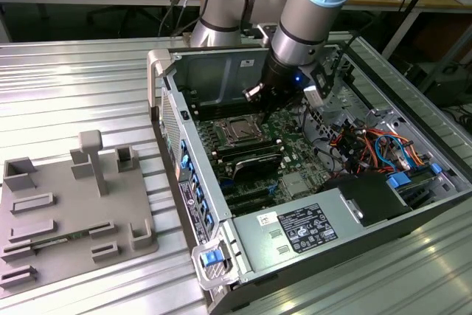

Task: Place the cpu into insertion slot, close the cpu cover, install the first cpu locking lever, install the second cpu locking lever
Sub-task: 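Install the second cpu locking lever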

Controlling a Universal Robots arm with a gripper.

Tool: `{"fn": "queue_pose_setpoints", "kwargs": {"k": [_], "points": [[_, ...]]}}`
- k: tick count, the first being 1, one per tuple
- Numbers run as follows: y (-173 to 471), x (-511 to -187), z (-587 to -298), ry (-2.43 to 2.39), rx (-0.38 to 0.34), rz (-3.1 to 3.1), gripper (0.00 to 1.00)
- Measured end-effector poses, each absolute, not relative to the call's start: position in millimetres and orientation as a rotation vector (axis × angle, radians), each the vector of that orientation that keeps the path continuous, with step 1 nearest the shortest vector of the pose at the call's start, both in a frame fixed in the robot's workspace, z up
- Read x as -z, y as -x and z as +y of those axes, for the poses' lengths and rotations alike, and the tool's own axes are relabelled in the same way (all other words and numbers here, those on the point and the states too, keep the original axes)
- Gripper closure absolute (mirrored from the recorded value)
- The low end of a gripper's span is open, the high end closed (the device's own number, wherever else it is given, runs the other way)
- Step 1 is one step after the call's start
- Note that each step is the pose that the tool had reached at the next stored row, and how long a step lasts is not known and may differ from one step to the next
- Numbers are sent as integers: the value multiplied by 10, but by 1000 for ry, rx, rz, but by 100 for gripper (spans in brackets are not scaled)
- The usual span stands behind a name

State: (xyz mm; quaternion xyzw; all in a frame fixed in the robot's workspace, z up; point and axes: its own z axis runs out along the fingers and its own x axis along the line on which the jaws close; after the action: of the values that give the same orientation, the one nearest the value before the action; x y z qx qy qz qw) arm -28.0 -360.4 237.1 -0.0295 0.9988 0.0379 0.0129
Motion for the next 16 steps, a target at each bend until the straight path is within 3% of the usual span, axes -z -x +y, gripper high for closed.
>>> {"fn": "queue_pose_setpoints", "kwargs": {"k": [16], "points": [[615, -2395, -3924, 92, -118, 3112, 89]]}}
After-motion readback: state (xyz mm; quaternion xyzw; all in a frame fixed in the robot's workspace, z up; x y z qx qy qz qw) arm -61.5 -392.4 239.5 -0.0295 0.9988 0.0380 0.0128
